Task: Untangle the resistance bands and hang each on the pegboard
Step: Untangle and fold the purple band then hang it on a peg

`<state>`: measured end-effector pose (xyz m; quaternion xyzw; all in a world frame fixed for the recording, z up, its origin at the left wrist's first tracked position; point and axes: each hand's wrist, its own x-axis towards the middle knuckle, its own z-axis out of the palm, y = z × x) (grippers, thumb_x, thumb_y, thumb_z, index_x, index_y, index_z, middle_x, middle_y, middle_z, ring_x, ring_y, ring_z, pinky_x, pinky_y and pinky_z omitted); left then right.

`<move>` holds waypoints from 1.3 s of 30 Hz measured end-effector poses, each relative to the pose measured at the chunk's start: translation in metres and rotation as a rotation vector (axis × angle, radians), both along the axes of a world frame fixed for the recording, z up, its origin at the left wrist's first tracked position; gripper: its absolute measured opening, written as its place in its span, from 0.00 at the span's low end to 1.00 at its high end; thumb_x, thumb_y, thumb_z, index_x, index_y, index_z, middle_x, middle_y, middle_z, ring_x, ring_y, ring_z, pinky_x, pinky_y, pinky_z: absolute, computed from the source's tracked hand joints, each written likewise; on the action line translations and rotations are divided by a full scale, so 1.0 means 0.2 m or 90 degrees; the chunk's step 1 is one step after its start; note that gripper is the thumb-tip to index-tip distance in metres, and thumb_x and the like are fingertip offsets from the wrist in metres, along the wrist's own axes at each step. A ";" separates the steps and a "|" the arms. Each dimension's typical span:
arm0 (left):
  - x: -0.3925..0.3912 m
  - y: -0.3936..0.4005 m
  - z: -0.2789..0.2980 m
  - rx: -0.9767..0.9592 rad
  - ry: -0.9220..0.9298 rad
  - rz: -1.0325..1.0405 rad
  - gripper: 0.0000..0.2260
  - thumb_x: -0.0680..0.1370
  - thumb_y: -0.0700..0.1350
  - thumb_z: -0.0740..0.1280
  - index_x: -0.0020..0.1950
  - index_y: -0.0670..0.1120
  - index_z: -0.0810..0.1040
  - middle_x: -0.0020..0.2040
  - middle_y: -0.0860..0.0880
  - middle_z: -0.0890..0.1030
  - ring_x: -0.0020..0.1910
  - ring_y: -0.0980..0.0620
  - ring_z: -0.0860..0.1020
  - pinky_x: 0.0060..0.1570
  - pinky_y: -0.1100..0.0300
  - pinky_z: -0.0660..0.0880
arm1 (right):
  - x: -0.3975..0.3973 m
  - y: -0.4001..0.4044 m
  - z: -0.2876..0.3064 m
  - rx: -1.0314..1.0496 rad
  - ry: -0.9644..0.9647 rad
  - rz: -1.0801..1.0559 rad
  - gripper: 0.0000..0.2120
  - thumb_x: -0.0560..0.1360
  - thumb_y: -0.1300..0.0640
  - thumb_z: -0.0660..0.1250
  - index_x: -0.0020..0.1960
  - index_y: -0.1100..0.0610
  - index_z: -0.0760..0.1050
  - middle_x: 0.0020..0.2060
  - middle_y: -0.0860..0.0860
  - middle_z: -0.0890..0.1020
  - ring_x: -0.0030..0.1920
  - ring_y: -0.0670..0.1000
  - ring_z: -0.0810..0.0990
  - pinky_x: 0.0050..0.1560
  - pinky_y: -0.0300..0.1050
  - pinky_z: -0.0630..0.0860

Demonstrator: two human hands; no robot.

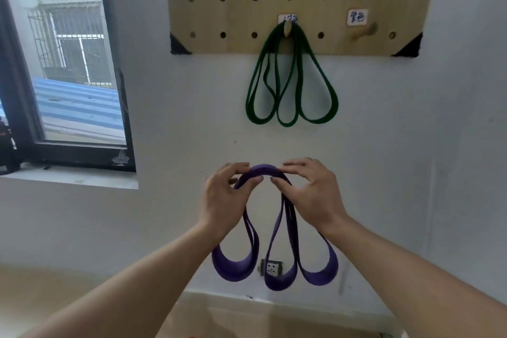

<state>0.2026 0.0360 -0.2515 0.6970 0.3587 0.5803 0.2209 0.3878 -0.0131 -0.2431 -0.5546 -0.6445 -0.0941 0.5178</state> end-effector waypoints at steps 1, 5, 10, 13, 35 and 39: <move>0.02 0.00 0.04 0.023 0.004 0.014 0.08 0.74 0.54 0.77 0.51 0.57 0.85 0.49 0.62 0.83 0.49 0.60 0.82 0.51 0.58 0.81 | 0.02 -0.01 0.03 0.031 -0.028 -0.021 0.13 0.74 0.47 0.77 0.56 0.50 0.87 0.51 0.43 0.84 0.54 0.44 0.80 0.59 0.42 0.77; 0.09 -0.03 0.24 0.085 0.011 0.028 0.07 0.73 0.57 0.76 0.51 0.63 0.86 0.46 0.63 0.82 0.46 0.60 0.81 0.48 0.52 0.81 | 0.08 -0.05 0.20 0.122 -0.061 -0.032 0.13 0.75 0.51 0.77 0.59 0.52 0.86 0.47 0.45 0.85 0.45 0.45 0.81 0.48 0.48 0.82; 0.17 -0.07 0.51 0.173 0.043 0.027 0.11 0.77 0.55 0.73 0.58 0.56 0.86 0.47 0.59 0.83 0.45 0.59 0.81 0.49 0.54 0.80 | 0.14 -0.11 0.46 0.198 -0.100 -0.060 0.15 0.76 0.51 0.75 0.61 0.54 0.85 0.48 0.48 0.85 0.44 0.48 0.82 0.47 0.48 0.82; 0.23 -0.09 0.64 0.210 0.058 0.014 0.13 0.79 0.52 0.71 0.62 0.51 0.85 0.48 0.56 0.83 0.45 0.59 0.80 0.48 0.61 0.78 | 0.19 -0.13 0.59 0.233 -0.131 -0.098 0.15 0.77 0.52 0.75 0.61 0.56 0.84 0.48 0.50 0.85 0.45 0.48 0.82 0.45 0.45 0.81; 0.95 -0.04 1.22 0.082 -0.087 -0.108 0.03 0.81 0.43 0.68 0.54 0.49 0.80 0.45 0.53 0.82 0.45 0.50 0.82 0.49 0.50 0.82 | 0.62 -0.07 1.20 0.281 -0.116 -0.301 0.10 0.81 0.49 0.69 0.60 0.45 0.84 0.55 0.46 0.83 0.51 0.51 0.81 0.45 0.44 0.70; 1.04 0.03 1.25 0.071 -0.100 -0.112 0.02 0.81 0.42 0.67 0.51 0.49 0.79 0.44 0.54 0.80 0.44 0.52 0.81 0.44 0.59 0.77 | 0.69 -0.02 1.27 0.263 -0.162 -0.319 0.10 0.81 0.52 0.69 0.61 0.45 0.84 0.55 0.47 0.83 0.55 0.52 0.81 0.46 0.45 0.69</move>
